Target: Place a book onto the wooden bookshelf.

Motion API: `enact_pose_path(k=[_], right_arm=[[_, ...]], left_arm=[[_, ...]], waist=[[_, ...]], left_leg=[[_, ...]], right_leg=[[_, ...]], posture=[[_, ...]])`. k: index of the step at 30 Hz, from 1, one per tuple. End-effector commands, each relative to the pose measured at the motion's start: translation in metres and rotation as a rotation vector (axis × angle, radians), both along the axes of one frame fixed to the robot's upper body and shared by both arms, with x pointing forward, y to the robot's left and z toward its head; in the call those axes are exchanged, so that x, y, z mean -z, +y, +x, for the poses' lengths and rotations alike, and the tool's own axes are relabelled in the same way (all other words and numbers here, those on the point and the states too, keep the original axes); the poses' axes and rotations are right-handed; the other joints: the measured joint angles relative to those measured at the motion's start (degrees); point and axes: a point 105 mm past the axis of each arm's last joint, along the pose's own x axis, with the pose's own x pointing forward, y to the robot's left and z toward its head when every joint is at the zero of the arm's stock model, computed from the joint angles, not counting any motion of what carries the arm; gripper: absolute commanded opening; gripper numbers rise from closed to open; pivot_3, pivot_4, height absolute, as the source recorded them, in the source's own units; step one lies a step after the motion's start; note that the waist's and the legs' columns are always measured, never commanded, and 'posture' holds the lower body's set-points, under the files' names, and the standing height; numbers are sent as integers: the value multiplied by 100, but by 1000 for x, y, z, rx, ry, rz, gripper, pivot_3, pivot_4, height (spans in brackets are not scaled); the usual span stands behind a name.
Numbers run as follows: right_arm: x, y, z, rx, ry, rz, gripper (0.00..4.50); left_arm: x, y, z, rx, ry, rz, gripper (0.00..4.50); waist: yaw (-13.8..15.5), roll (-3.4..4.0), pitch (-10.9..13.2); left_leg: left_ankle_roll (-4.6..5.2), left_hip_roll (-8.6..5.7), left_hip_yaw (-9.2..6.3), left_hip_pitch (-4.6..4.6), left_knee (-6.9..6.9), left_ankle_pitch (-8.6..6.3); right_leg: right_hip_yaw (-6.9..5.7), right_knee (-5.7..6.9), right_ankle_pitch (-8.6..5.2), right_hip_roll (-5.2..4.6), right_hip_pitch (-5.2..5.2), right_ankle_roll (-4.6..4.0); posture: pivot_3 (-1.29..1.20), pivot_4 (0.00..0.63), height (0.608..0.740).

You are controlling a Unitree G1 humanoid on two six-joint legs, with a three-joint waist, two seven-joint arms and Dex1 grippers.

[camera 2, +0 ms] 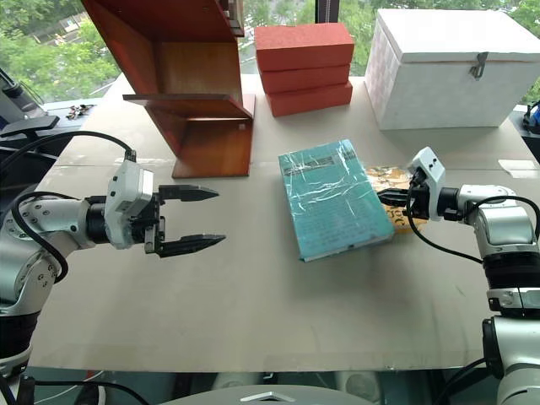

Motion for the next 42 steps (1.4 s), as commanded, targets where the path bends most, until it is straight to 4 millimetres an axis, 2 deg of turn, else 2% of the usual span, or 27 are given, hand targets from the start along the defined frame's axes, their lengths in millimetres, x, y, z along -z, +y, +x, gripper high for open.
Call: enact_pose_path(k=[1,3,6,7,9,10,13,17,21,25,29,32,34,38,40,42], right_arm=[[-22,-15,2,98,-120,-9,47],[-32,-24,0,148,-188,-1,47],[-42,-31,-21,149,-251,-6,47],[-46,-29,-32,120,-259,13,540],[-56,-25,-54,67,-261,66,1179],[-60,-24,-63,55,-266,80,1731],[-72,-25,-91,34,-264,98,2588],[-76,-18,-126,-31,-183,127,4468],[-77,-21,-144,-30,-169,122,4468],[-78,-26,-151,25,-198,103,4468],[-79,-31,-153,80,-238,98,4468],[-78,-32,-156,93,-235,101,4500],[-78,-34,-156,105,-236,97,4500],[-77,-36,-157,112,-233,94,4500],[-76,-36,-156,112,-232,94,4500],[-75,-36,-155,109,-230,95,4500]], left_arm=[[-1,-5,11,-82,45,-111,4500],[7,-9,16,-145,123,-176,4500],[21,-17,23,-214,264,-316,4500],[27,-19,27,-245,306,-340,4500],[42,-22,36,-332,385,-383,4500],[48,-27,39,-356,438,-404,4500],[66,-47,43,-385,611,-435,4500],[72,-70,47,-367,788,-504,4500],[81,-87,56,-358,954,-562,4500],[89,-102,62,-337,1037,-542,4500],[86,-119,66,-284,1103,-568,4500],[84,-124,67,-264,1132,-588,3662],[81,-124,68,-255,1148,-624,2613],[70,-120,68,-238,1150,-692,1034],[66,-118,65,-228,1150,-704,38],[61,-114,62,-219,1148,-720,38]], waist=[[30,-1,0],[51,-3,1],[110,-3,1],[133,-4,1],[142,-5,1],[142,-5,1],[190,-4,1],[163,-25,1],[135,-29,-1],[148,-32,-2],[171,-33,-3],[163,-34,-2],[149,-34,-2],[148,-35,-2],[146,-35,-1],[146,-36,-1]], left_leg=[[0,0,-1,-1,3,0],[0,-2,-1,-4,7,0],[0,-2,-3,-8,8,0],[0,-2,-6,-9,7,0],[0,0,-12,-8,6,0],[0,0,-13,-6,4,0],[0,-1,-14,-4,10,0],[0,-3,-23,6,28,0],[0,-3,-27,14,41,0],[0,-4,-29,16,53,0],[0,-7,-36,9,67,0],[0,-9,-33,2,74,0],[0,-10,-32,1,74,0],[0,-10,-35,2,73,0],[0,-9,-34,2,73,0],[0,-10,-34,2,73,0]], right_leg=[[-1,1,1,0,1,2],[0,1,4,-1,2,8],[0,0,4,-1,2,9],[-2,-2,4,-1,2,10],[-6,0,4,2,2,10],[-7,1,4,3,2,9],[-5,8,4,4,6,9],[-8,10,4,5,27,11],[-7,20,-12,10,33,-4],[0,32,-17,16,33,-2],[1,35,-18,19,33,-2],[11,34,-17,18,33,-3],[13,33,-17,19,33,-4],[12,35,-17,19,32,-4],[12,35,-18,19,32,-3],[13,34,-18,19,32,-3]], posture=[[0,150,740],[0,150,740],[0,150,740],[0,150,740],[0,150,740],[0,150,740],[0,150,740],[0,150,740],[0,150,740],[0,150,740],[0,150,740],[0,150,740],[0,150,740],[0,150,740],[0,150,740],[0,150,740]])
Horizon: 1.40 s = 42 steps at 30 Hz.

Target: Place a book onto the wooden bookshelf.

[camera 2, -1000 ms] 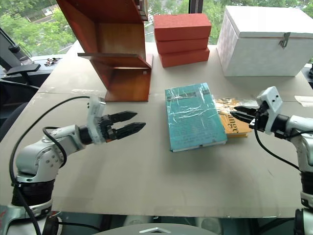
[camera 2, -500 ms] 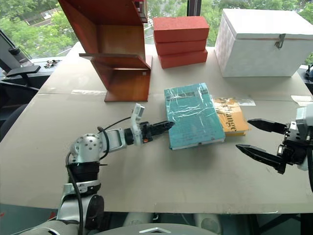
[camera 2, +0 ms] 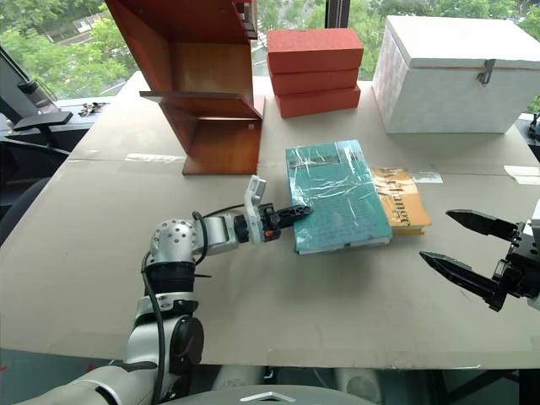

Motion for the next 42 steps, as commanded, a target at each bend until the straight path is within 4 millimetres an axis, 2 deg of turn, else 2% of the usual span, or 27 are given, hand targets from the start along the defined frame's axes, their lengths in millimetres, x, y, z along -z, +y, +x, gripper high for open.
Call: enact_pose_path(k=[1,3,6,8,11,14,16,21,29,30,31,33,35,36,37,42], right_arm=[[-9,0,0,-5,-49,-13,4500],[-10,0,3,-9,-55,-9,4500],[-14,-2,10,-8,-72,14,4500],[-14,-1,13,-14,-74,18,4500],[-12,4,18,-32,-75,15,4500],[-12,5,21,-39,-80,14,4500],[-13,6,22,-40,-84,15,4500],[-13,8,22,-38,-85,13,4500],[-10,7,18,-20,-81,10,4500],[-10,7,17,-19,-81,9,4500],[-9,7,17,-17,-81,9,4500],[-9,6,17,-14,-81,7,4500],[-9,5,16,-11,-81,5,4500],[-9,4,16,-9,-82,4,4500],[-9,4,17,-7,-82,2,4500],[-9,2,17,-2,-87,0,4500]], left_arm=[[-17,6,-4,2,-48,-36,38],[-26,11,-6,-6,-91,-24,38],[-54,14,-9,10,-193,-67,38],[-60,14,-11,24,-204,-83,38],[-47,8,-16,45,-145,-50,38],[-21,4,-19,47,-50,14,38],[-11,1,-20,45,-8,37,38],[16,4,-15,5,66,139,38],[15,4,-9,-17,10,144,38],[15,3,-10,-13,10,141,803],[15,3,-10,-10,9,139,1076],[16,3,-9,-15,14,139,2156],[19,4,-7,-26,29,150,3042],[20,5,-7,-31,41,142,3660],[21,8,-6,-40,55,133,4056],[18,16,-5,-57,77,97,4056]], waist=[[0,0,0],[-4,-2,2],[-3,-6,4],[4,-7,4],[14,-4,2],[11,-4,3],[17,-6,4],[16,-7,4],[17,-7,4],[16,-7,3],[15,-7,3],[15,-7,3],[16,-7,3],[15,-6,3],[16,-5,2],[-18,-5,2]], left_leg=[[0,0,0,0,0,0],[0,0,0,0,0,0],[0,0,0,-1,0,0],[0,0,0,-2,1,0],[0,-1,0,-2,1,0],[0,-1,0,-4,0,0],[0,-2,0,-7,0,0],[0,-2,-3,-9,0,0],[-1,-4,-2,-10,4,0],[-1,-4,-2,-10,4,0],[-1,-4,-2,-10,4,0],[-1,-4,-2,-10,3,0],[-1,-4,-2,-10,2,0],[-1,-4,-2,-10,1,0],[-1,-4,-2,-9,1,0],[0,-3,-2,-4,3,0]], right_leg=[[0,0,0,0,0,0],[0,0,0,0,0,0],[0,0,1,0,-1,-1],[1,0,1,0,-1,-2],[1,0,1,0,-1,-2],[2,-3,4,0,0,-7],[2,-7,6,0,-1,-11],[0,-9,6,0,-2,-11],[4,-11,6,0,0,-11],[5,-12,6,0,0,-10],[5,-11,6,0,0,-10],[5,-11,5,0,-1,-9],[5,-11,5,0,-1,-9],[5,-12,5,0,-1,-9],[5,-12,5,0,0,-9],[5,-10,-4,0,1,8]], posture=[[0,150,740],[0,150,740],[0,150,740],[0,150,740],[0,150,740],[0,150,740],[0,150,740],[0,150,740],[0,150,740],[0,150,740],[0,150,740],[0,150,740],[0,150,740],[0,150,740],[0,150,740],[0,150,740]])
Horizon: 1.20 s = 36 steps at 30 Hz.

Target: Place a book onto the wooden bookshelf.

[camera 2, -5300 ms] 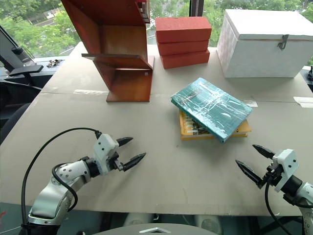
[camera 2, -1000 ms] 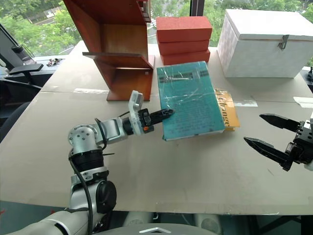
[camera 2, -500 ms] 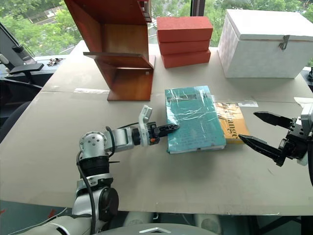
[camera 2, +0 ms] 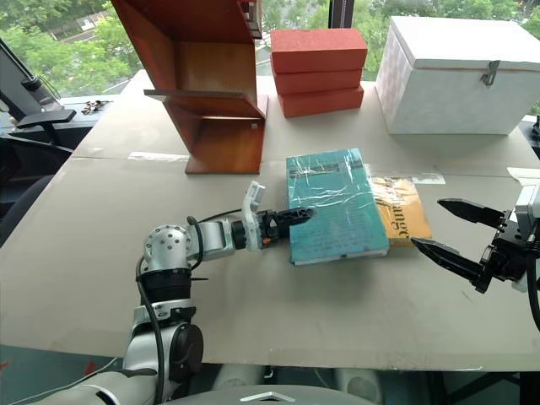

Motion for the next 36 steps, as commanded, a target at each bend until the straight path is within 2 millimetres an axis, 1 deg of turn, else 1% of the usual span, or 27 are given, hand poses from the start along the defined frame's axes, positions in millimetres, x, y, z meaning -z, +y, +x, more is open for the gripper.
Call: enact_pose_path(k=[1,2,3,4,5,7,10,11,13,16,20,23,25,27,29,31,32,34,36], right_arm=[[-10,-3,-1,10,-57,-19,4500],[-10,-4,-1,14,-62,-17,4500],[-11,-4,0,17,-65,-16,4500],[-11,-5,0,18,-67,-17,4500],[-11,-5,0,19,-68,-17,4500],[-10,-4,1,19,-68,-20,4500],[-10,-4,1,15,-69,-24,4500],[-10,-4,1,14,-70,-25,4500],[-10,-4,1,12,-71,-24,4500],[-8,-5,2,12,-72,-23,4500],[-8,-5,3,13,-79,-18,4500],[-9,-5,5,13,-83,-16,4500],[-9,-6,6,13,-88,-14,4500],[-11,-7,7,15,-96,-9,4500],[-16,-8,9,20,-114,8,4500],[-22,-9,11,28,-139,34,4500],[-26,-9,12,29,-150,50,4500],[-35,-9,14,26,-169,87,4500],[-45,-8,16,17,-186,129,4500]], left_arm=[[2,11,2,-30,25,-7,3778],[2,13,2,-41,31,-14,3517],[3,14,3,-50,36,-21,3517],[3,15,4,-51,39,-25,2775],[3,14,3,-49,42,-27,2547],[3,12,3,-40,46,-33,1783],[0,12,1,-33,40,-54,408],[-3,13,1,-33,34,-67,38],[-10,15,0,-29,13,-93,38],[-26,17,-1,-25,-44,-144,38],[-62,14,3,-14,-162,-238,38],[-79,10,2,5,-221,-260,38],[-107,3,-1,47,-328,-285,38],[-123,-2,-6,77,-410,-266,38],[-138,-7,-7,91,-587,-107,38],[-159,-9,-1,50,-894,94,38],[-175,-7,3,11,-1032,136,38],[-204,-2,2,-28,-1255,159,38],[-222,0,-3,-31,-1487,257,38]], waist=[[-18,0,0],[-19,0,0],[-7,0,0],[-5,0,0],[-4,0,0],[4,0,0],[9,1,0],[9,0,0],[7,-1,1],[-1,-1,1],[8,-3,4],[23,-4,4],[21,-4,4],[19,-4,4],[17,-2,3],[-4,-2,5],[-2,2,4],[18,11,5],[17,10,6]], left_leg=[[0,1,0,1,0,0],[0,1,0,2,0,0],[0,1,0,2,-1,0],[0,1,-2,1,-3,0],[0,1,-2,0,-3,0],[-1,1,-1,-3,-3,0],[-1,1,-1,-4,-3,0],[-1,1,-1,-3,-3,0],[-1,1,-2,-2,-3,0],[-1,1,-1,-4,-3,0],[-1,1,-2,-8,-5,-1],[-1,1,-3,-13,-5,0],[-1,0,-3,-18,-5,-1],[-1,-1,-7,-31,-4,0],[-1,-2,-11,-39,-3,0],[-1,-2,-11,-40,-5,0],[-2,-2,-11,-43,-7,0],[-3,-3,-9,-41,-11,0],[-2,-2,-11,-50,-11,0]], right_leg=[[1,0,0,1,0,0],[1,1,0,2,0,0],[1,1,0,2,0,0],[1,1,0,4,-1,-1],[1,0,1,4,-1,-2],[1,-2,1,4,-1,-2],[1,-5,5,3,-1,-8],[1,-5,4,3,0,-8],[1,-4,3,3,-1,-5],[1,-5,0,3,-1,-1],[1,-6,5,3,-6,-8],[0,-8,5,3,-8,-8],[0,-14,5,3,-7,-9],[0,-20,12,4,-11,-18],[-3,-28,13,5,-14,-18],[-2,-30,13,5,-16,-19],[-2,-31,14,7,-20,-21],[1,-34,14,7,-21,-22],[-1,-35,14,7,-27,-22]], posture=[[0,150,740],[0,150,740],[0,150,740],[0,150,740],[0,150,740],[0,150,740],[0,150,740],[0,150,740],[0,150,740],[0,150,740],[0,150,740],[0,150,740],[0,150,740],[0,150,740],[0,150,740],[0,150,740],[0,150,740],[0,150,740],[0,150,740]])
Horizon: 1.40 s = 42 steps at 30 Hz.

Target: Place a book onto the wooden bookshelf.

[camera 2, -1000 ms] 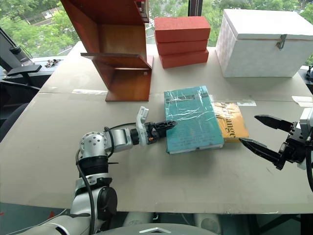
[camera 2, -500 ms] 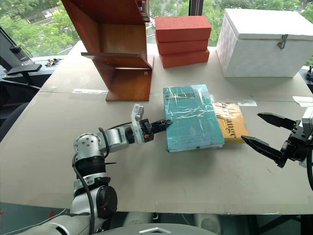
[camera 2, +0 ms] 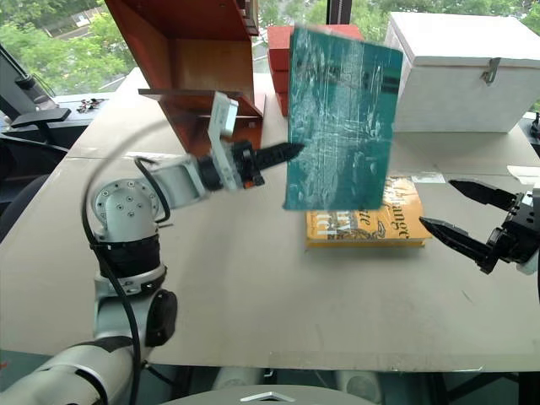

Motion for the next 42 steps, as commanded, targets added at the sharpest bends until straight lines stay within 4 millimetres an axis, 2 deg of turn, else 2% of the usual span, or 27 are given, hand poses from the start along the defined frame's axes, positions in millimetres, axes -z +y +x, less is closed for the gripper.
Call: enact_pose_path(k=[1,3,7,10,13,15,17,22,28,37,42], right_arm=[[-24,0,1,-12,-62,67,4500],[-31,1,2,-29,-68,101,4500],[-43,7,13,-70,-84,159,4500],[-49,11,19,-95,-95,190,4500],[-58,14,27,-121,-115,239,4500],[-65,16,31,-147,-123,281,4500],[-66,19,36,-171,-119,301,4500],[-64,21,43,-191,-111,307,4500],[-66,26,46,-233,-107,346,4500],[-62,28,46,-238,-102,340,4500],[-58,30,45,-232,-104,344,4500]], left_arm=[[-46,-2,-19,-18,-473,122,38],[-55,-1,-17,-76,-618,198,38],[-86,4,-17,-315,-1046,411,38],[-91,11,-13,-444,-1278,624,38],[-100,28,-9,-579,-1400,744,38],[-97,46,-2,-655,-1429,880,38],[-90,66,5,-716,-1409,1027,38],[-74,104,16,-799,-1268,1243,38],[-51,141,21,-851,-1066,1413,38],[-39,161,23,-894,-916,1485,38],[-24,162,26,-847,-848,1492,38]], waist=[[-7,2,0],[4,2,0],[26,-2,5],[21,-4,6],[2,-2,7],[-9,-1,8],[-37,1,9],[-34,3,11],[-22,4,12],[-29,4,12],[-54,4,12]], left_leg=[[0,0,0,-6,0,0],[1,0,0,-14,0,0],[2,-1,-1,-25,2,0],[2,-1,-1,-24,2,0],[2,0,0,-23,-1,0],[3,1,0,-24,0,0],[3,2,1,-22,0,0],[3,5,1,-28,-2,0],[3,8,4,-30,-3,0],[3,8,5,-28,2,0],[4,11,5,-14,4,0]], right_leg=[[1,-2,0,0,-5,0],[1,-7,0,0,-8,0],[2,-14,-1,0,-12,2],[3,-14,0,0,-11,4],[4,-13,11,0,-12,25],[3,-11,13,0,-14,29],[4,-8,14,1,-14,30],[2,-5,14,2,-24,30],[3,3,14,4,-33,31],[4,11,15,4,-33,31],[5,41,14,9,-33,30]], posture=[[0,150,740],[0,150,740],[0,150,740],[0,150,740],[0,150,740],[0,150,740],[0,150,740],[0,150,740],[0,150,740],[0,150,740],[0,150,740]])
